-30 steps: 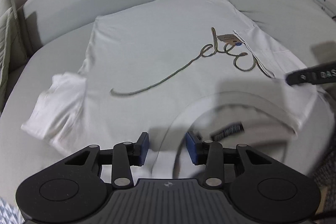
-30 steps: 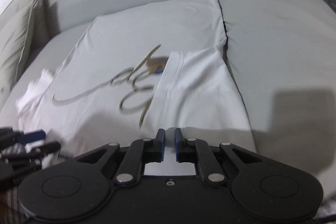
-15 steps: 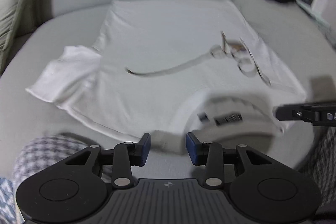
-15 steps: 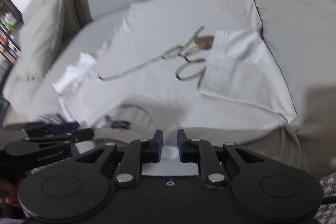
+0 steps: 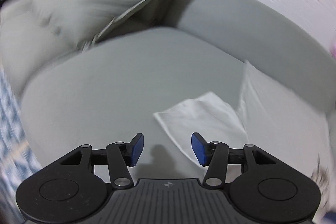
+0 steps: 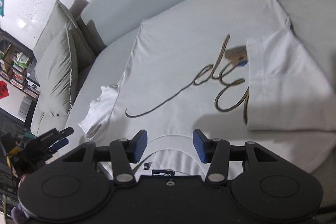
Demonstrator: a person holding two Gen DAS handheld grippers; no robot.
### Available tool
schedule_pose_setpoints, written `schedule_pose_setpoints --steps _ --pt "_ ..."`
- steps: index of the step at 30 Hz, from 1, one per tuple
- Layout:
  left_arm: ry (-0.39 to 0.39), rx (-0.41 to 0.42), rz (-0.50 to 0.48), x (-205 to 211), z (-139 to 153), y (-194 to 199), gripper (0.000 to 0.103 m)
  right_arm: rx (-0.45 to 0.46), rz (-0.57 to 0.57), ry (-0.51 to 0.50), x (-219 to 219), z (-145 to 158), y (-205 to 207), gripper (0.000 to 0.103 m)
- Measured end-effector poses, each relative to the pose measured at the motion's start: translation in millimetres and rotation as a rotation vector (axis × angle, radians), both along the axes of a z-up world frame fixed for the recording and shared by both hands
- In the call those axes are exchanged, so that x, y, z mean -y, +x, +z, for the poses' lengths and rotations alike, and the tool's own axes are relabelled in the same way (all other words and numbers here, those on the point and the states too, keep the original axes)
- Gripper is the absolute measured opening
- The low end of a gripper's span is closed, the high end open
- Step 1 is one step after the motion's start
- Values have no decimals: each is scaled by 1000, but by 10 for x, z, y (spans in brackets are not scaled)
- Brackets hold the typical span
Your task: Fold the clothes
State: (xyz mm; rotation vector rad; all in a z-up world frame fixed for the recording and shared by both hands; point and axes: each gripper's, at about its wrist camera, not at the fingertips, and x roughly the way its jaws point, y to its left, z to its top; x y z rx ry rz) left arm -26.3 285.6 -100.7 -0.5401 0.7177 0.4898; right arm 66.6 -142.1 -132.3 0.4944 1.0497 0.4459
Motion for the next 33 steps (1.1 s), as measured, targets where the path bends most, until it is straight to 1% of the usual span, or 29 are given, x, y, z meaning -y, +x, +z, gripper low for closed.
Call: schedule_pose_setpoints --steps 2,4,6,7,9,12,13,14,15,16,17,18,20,23,26,33 --pt "-109 10 38 -192 -111 55 49 -37 -16 6 -13 -89 37 48" --pt "-207 30 53 -338 -227 89 46 -59 -35 20 5 -156 56 48" --pt "-266 66 48 -466 -269 106 46 -69 -49 47 46 -184 64 48" --pt "-287 68 42 -507 -286 142 46 -74 -55 57 65 -195 70 48" --pt "-300 70 19 -550 -302 208 45 -86 -71 78 99 -219 85 48" --pt "-286 56 -20 -552 -310 309 45 -93 -89 92 128 -233 100 48" --pt "-281 49 -28 -548 -313 338 43 -91 -92 90 126 -234 100 48" --pt "-275 40 -35 -543 -317 365 38 -91 -95 90 127 -238 97 48" --pt "-270 32 -42 -538 -321 392 21 -93 -98 93 129 -242 100 48" --pt "-250 21 -44 -528 -314 408 7 -95 -102 95 131 -245 102 48" --pt "-228 9 -44 -517 -305 423 6 -96 -107 93 137 -241 104 48" --pt "-204 7 -52 -502 -285 432 1 -96 -112 92 143 -238 106 48" --pt "-151 15 -65 -426 -210 434 0 -95 -114 87 152 -231 101 48" --pt "-33 37 -90 -204 -7 462 0 -94 -117 93 174 -233 88 48" --pt "113 79 -168 171 261 535 0 -95 -123 100 204 -230 81 48" --pt "251 -17 -402 996 129 460 0 -78 -159 109 328 -206 12 51"
